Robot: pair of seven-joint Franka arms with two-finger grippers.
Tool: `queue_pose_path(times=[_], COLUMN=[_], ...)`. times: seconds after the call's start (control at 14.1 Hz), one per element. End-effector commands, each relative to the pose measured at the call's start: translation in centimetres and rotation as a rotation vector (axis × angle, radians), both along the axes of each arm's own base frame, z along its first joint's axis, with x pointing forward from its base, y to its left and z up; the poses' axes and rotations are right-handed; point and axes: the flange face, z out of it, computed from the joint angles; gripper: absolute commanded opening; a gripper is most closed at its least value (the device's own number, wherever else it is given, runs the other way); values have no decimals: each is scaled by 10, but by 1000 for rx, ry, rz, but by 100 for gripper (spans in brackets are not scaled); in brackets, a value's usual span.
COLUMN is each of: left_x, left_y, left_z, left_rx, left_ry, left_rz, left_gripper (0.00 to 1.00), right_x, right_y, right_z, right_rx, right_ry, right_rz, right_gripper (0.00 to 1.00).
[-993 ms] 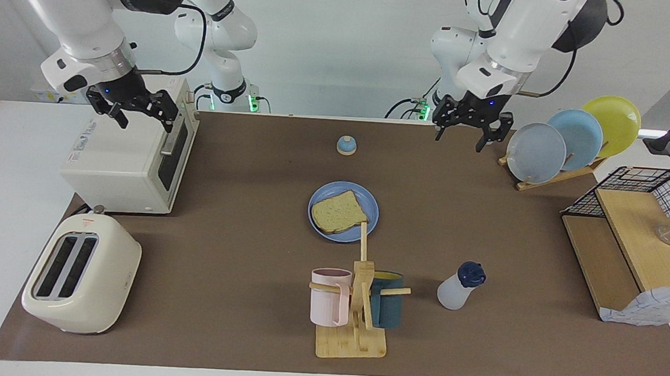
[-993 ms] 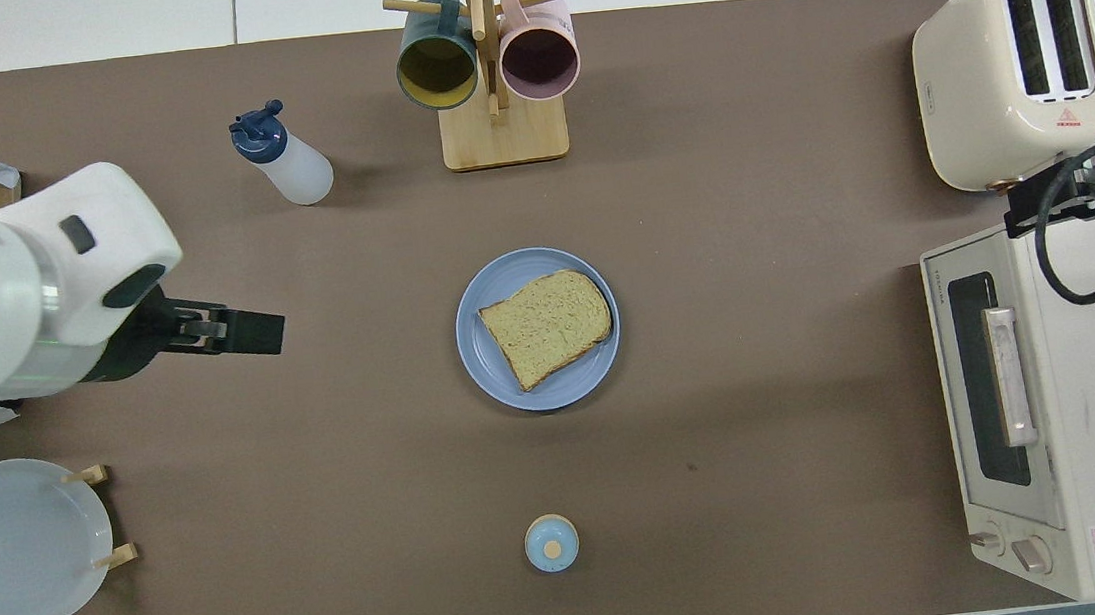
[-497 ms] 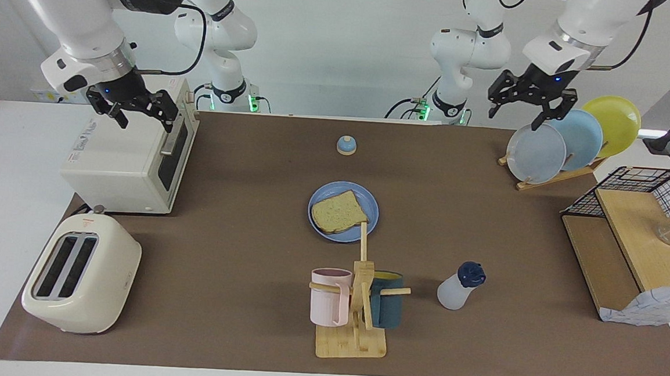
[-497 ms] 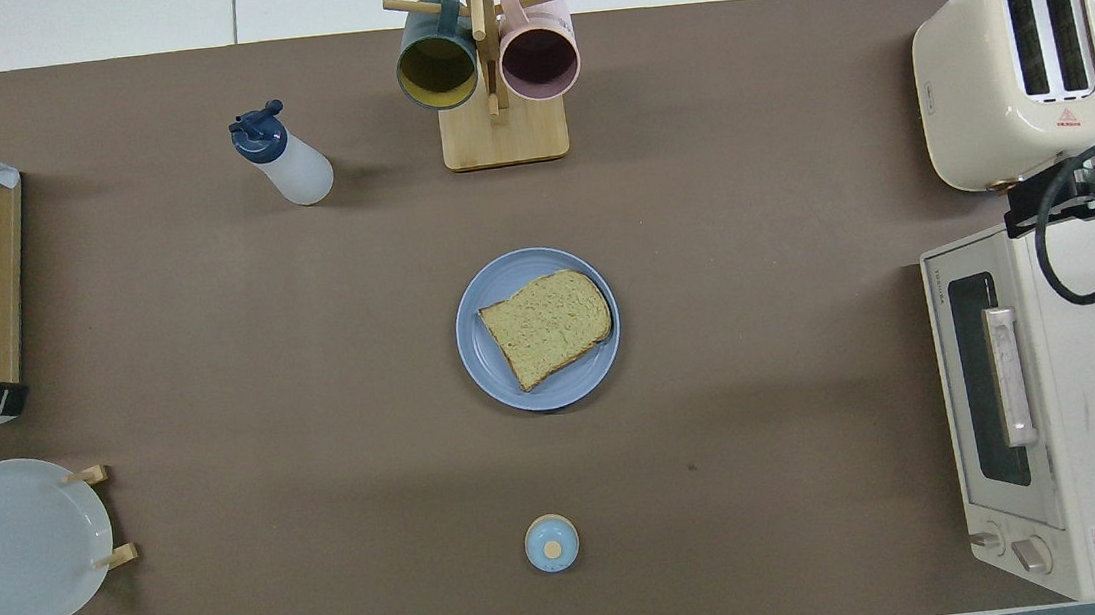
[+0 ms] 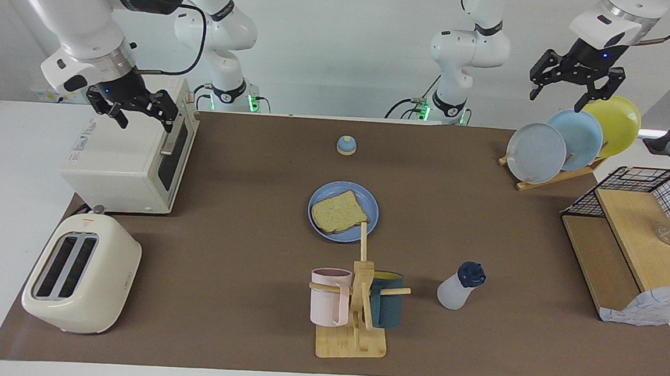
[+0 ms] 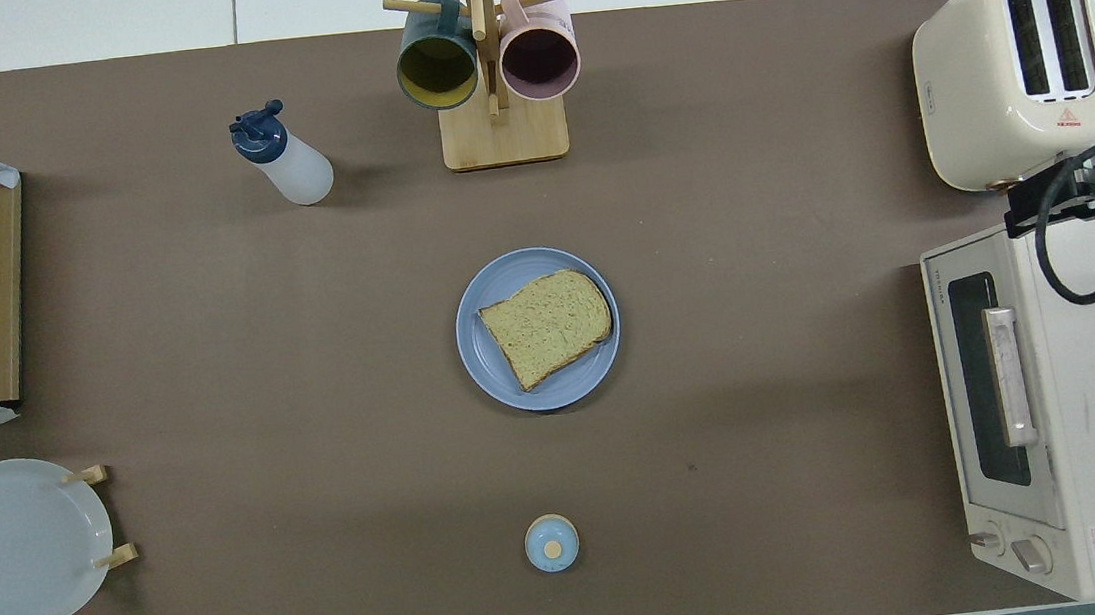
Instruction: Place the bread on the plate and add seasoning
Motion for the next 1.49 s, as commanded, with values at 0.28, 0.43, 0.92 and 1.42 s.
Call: queue_pose_path(times=[0.28,0.43,0.92,1.42], left_x=[37,53,47,48], left_y=[-17,-18,-15,-7], left_z=[11,-13,-98,-46], left_rx=[49,60,28,32], left_ry=[35,109,88,109], left_rz=[131,131,193,213], left_gripper=[100,100,100,100], right_x=[-3,-3,-3,-3], right_y=[-2,-2,-2,-2], right_z=[1,1,1,1], right_rx=[20,20,20,20], right_ry=[-8,-8,-8,-8], right_rz=[11,11,11,11], right_gripper=[100,100,100,100])
